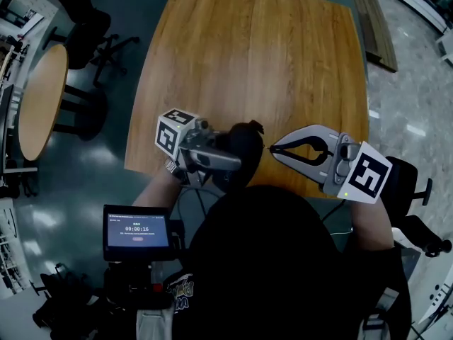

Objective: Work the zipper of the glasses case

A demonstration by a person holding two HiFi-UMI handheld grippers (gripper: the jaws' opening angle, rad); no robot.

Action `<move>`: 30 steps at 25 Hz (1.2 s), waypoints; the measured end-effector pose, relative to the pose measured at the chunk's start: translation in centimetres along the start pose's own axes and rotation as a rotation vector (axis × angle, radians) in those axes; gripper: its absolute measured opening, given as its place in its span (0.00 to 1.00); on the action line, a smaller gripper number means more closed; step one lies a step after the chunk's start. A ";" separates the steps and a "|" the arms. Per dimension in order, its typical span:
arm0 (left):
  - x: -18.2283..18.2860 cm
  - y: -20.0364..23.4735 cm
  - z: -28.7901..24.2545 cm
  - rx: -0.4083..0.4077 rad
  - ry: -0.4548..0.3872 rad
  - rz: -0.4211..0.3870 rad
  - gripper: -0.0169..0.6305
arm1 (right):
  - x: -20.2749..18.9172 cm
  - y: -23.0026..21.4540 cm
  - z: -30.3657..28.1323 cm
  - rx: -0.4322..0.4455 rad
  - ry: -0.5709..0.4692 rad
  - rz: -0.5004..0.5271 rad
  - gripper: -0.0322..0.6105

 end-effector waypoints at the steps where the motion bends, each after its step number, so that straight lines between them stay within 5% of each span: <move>1: 0.1 0.1 0.0 0.000 -0.014 -0.017 0.43 | 0.0 0.2 0.0 -0.001 0.031 0.036 0.05; 8: 1.7 -0.2 -0.8 -0.050 -0.131 -0.083 0.43 | 0.3 1.2 0.6 0.049 0.161 0.230 0.06; 12: 2.9 -0.8 -0.9 -0.138 -0.219 -0.065 0.44 | 0.4 1.7 0.6 0.030 0.132 0.209 0.06; 15: 3.7 -0.7 -0.8 -0.122 -0.285 -0.071 0.44 | 0.1 2.4 0.7 -0.019 0.162 0.280 0.07; 20: 3.8 -1.2 -1.9 -0.168 -0.253 -0.021 0.44 | 0.2 1.3 3.3 -0.045 0.038 0.031 0.05; 24: 3.2 0.0 -1.8 -0.056 -0.196 0.001 0.43 | 0.3 -0.1 4.2 -0.092 -0.023 0.007 0.05; 30: 1.0 -0.1 -2.7 -0.148 -0.263 -0.022 0.43 | 0.2 -0.1 4.2 -0.165 -0.109 -0.034 0.05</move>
Point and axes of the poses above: the fingertips, and each gripper's own axes: z backward along the fingers, y to its left, x out of its top, the point moved 4 cm from there along z, backward along the fingers, and after that the axes turned 11 degrees about z, right-handed, at the moved point
